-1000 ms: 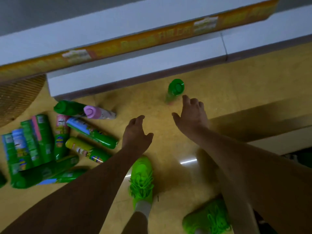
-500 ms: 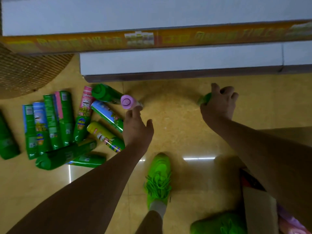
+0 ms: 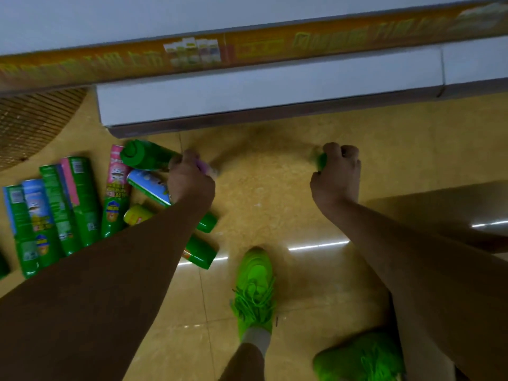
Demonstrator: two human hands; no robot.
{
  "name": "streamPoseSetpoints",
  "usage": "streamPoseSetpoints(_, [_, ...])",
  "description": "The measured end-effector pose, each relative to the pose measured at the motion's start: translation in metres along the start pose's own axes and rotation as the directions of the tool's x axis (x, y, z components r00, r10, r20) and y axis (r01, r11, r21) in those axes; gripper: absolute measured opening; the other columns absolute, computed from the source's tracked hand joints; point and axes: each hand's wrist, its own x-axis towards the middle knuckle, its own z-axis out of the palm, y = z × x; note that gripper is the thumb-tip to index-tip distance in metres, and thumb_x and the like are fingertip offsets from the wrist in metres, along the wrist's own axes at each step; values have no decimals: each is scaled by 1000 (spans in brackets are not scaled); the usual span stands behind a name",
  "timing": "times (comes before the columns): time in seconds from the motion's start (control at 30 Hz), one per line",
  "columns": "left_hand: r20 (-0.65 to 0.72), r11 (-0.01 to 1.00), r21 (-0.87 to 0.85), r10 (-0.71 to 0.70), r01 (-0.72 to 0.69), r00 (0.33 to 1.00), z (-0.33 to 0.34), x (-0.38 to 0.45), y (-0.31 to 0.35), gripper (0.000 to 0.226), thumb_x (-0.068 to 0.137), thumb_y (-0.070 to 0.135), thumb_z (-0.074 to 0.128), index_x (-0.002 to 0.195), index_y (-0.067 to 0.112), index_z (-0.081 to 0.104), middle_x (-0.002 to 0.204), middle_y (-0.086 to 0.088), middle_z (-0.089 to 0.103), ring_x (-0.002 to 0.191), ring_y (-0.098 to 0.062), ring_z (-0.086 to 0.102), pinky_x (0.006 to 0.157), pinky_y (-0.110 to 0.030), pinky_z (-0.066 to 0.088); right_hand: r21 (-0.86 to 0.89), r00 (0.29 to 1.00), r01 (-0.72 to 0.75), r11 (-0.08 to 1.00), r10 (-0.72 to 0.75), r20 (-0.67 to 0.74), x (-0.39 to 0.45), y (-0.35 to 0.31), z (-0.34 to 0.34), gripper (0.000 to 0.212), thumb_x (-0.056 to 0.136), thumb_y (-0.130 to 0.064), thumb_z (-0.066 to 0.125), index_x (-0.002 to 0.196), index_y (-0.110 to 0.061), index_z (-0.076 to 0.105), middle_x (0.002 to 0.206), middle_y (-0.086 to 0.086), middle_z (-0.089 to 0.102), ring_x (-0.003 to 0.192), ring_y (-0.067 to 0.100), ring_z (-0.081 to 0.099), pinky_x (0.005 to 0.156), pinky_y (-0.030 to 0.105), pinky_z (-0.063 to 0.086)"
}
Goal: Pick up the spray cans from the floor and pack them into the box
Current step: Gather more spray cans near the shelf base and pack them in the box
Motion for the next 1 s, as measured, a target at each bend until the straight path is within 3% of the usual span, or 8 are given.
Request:
streamPoseSetpoints(0.2, [87,988,8,156,-157,984,7,-34,33,52,78,4,64,127,21,62,126,-13,54,107,-36,57,86,-32,43,138,999,-47,989,47,9,-11,17,-21,54,79,2,61,131,-11,55,131,17,47,106,37,56,89,38,49])
streamPoseSetpoints(0.33, [158,962,-15,272,-273,949,17,-58,66,51,79,11,66,128,24,61,123,-9,54,100,-34,60,78,-26,36,203,997,-79,976,76,24,-23,37,-47,50,83,-6,63,132,-12,53,130,15,47,99,33,58,77,28,41])
streamPoseSetpoints(0.63, [178,863,-112,505,-493,844,40,-152,192,49,79,19,71,126,29,60,115,0,58,99,-23,59,76,-20,31,333,971,-169,928,215,-105,-46,129,-145,49,84,-12,67,131,-14,54,126,12,50,100,31,57,77,27,38])
streamPoseSetpoints(0.8, [176,765,-138,644,-629,744,47,-221,275,47,78,28,74,124,32,61,117,2,63,103,-23,61,81,-25,38,431,919,-232,872,342,-196,-63,203,-220,50,86,-16,68,133,-18,52,130,8,49,108,26,54,81,29,41])
streamPoseSetpoints(0.9, [176,700,-194,714,-687,678,51,-262,322,47,73,34,76,118,33,61,113,4,64,100,-21,61,81,-30,44,518,865,-249,818,428,-262,-79,245,-260,48,87,-17,69,132,-20,53,131,7,49,110,26,54,91,39,50])
streamPoseSetpoints(1.0, [171,637,-238,771,-733,614,56,-308,359,48,73,35,77,118,34,61,112,5,61,102,-20,59,85,-34,49,545,806,-251,800,485,-340,-101,285,-295,47,85,-21,71,130,-19,54,127,7,51,110,26,54,91,38,49])
